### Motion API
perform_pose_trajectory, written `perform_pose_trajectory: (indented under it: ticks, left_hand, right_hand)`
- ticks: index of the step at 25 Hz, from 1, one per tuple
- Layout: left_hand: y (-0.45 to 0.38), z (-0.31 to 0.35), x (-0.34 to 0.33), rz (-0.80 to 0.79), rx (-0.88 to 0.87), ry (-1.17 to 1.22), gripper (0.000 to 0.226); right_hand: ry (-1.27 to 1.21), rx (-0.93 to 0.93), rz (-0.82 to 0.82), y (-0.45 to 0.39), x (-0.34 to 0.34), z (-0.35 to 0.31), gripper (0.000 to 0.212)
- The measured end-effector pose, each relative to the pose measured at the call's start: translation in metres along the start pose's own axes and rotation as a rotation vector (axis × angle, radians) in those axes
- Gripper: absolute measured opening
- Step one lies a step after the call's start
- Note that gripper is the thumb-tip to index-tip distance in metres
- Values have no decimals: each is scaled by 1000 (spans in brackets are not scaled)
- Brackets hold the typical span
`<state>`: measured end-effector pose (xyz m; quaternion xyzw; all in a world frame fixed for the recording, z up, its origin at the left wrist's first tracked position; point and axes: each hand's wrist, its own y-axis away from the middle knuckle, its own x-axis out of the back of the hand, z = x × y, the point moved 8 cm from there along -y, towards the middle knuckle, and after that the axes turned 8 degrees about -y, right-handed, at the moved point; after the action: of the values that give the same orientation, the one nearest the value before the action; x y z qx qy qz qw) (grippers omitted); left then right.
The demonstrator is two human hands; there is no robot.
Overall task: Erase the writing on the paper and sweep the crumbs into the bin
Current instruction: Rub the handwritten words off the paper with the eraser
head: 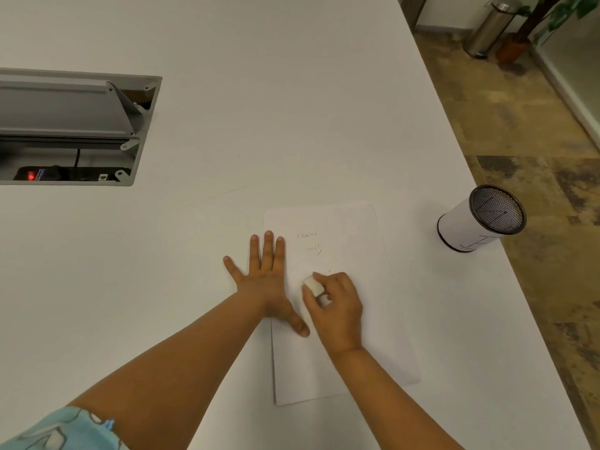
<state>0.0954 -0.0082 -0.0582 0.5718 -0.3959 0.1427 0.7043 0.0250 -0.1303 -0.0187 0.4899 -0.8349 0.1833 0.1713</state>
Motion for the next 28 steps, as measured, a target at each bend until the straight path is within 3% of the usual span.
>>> perform_pose_trajectory:
  ticks: [3, 7, 12, 16, 20, 25, 28]
  left_hand:
    - [-2, -1, -2, -10, 5, -5, 160]
    - [-1, -1, -1, -16, -1, 1, 162]
    - [2, 1, 2, -34, 19, -13, 161]
    - [4, 0, 2, -37, 7, -8, 160]
    - [4, 1, 3, -30, 29, -6, 158]
    - [4, 1, 3, -28, 4, -6, 162]
    - [5, 1, 4, -36, 24, -19, 162]
  right_hand:
    - [80, -9, -80, -26, -15, -7, 25]
    - [56, -237, 134, -52, 14, 16, 15]
    - [101, -132, -31, -24, -17, -5, 18]
    - [80, -303, 166, -40, 13, 15, 14]
    - [118, -142, -63, -15, -25, -14, 23]
    - [113, -314, 145, -44, 21, 17, 19]
    - [136, -188, -33, -24, -17, -8, 24]
